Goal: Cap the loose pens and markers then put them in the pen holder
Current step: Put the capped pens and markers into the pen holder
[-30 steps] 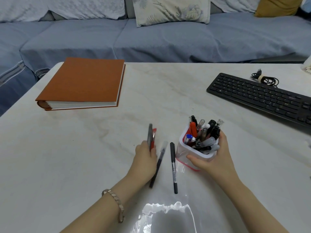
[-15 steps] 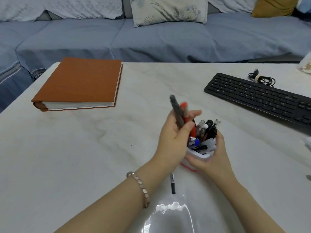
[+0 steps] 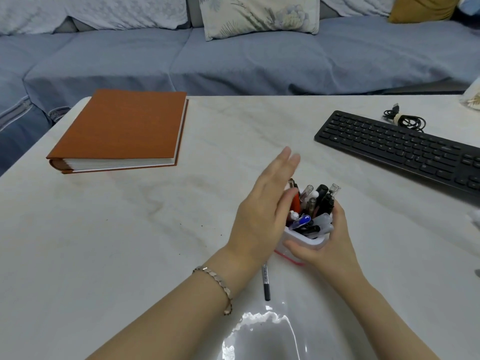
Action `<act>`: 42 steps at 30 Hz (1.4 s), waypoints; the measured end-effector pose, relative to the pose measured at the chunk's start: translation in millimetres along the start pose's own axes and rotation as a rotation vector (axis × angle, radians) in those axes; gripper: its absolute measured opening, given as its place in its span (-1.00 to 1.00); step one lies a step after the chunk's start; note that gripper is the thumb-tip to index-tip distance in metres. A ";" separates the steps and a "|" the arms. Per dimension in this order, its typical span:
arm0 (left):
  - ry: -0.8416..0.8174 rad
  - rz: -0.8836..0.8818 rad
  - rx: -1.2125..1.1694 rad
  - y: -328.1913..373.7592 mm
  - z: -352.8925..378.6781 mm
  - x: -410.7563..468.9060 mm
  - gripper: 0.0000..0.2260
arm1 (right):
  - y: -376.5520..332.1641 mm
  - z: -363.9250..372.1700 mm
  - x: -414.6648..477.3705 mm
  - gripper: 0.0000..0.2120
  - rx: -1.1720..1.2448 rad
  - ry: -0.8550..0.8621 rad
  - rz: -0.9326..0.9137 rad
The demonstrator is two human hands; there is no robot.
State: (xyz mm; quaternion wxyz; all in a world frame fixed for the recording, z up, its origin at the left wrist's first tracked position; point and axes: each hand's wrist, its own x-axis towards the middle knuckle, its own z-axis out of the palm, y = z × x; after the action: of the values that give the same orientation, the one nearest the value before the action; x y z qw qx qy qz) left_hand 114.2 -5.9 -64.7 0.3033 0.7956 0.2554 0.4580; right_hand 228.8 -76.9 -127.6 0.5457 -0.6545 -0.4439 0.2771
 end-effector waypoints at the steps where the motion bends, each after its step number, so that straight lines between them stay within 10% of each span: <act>1: 0.000 0.034 0.040 -4.3 3.3 -5.2 -0.61 | -2.3 0.5 0.4 -0.26 0.021 -0.003 -0.018; 9: -0.377 -0.116 0.039 -16.4 4.3 -4.6 -0.63 | -9.2 3.8 4.4 -0.44 0.092 0.020 -0.018; 12: -0.240 -0.283 -0.097 -15.3 -4.5 -5.3 -0.66 | -6.0 1.6 1.3 -0.30 0.025 0.022 0.010; 16: -0.106 -0.604 0.324 -31.2 -8.0 -40.8 -0.62 | 0.4 -0.3 0.4 -0.21 -0.040 0.020 0.023; 20: -0.465 -0.706 0.655 -40.0 0.2 -65.9 -0.44 | -1.8 -0.8 0.1 -0.23 -0.030 0.010 0.028; 28: -0.600 -0.719 0.738 -48.9 -8.4 -64.8 -0.89 | -3.0 -1.3 -0.4 -0.29 -0.011 0.010 0.035; 36: 0.147 -0.708 -0.402 -15.8 -48.3 -0.7 -0.74 | -0.1 -1.9 -0.8 -0.24 0.005 0.007 0.067; 42: 0.224 -0.411 -0.713 24.3 -39.3 33.6 -0.77 | 5.3 -2.3 -1.0 -0.18 -0.002 0.020 0.070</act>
State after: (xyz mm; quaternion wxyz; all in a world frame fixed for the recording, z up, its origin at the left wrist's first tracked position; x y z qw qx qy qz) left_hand 97.7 10.3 -12.4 0.6150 0.5188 0.2657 0.5311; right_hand 231.8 -78.9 -132.3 0.5394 -0.6729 -0.4156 0.2891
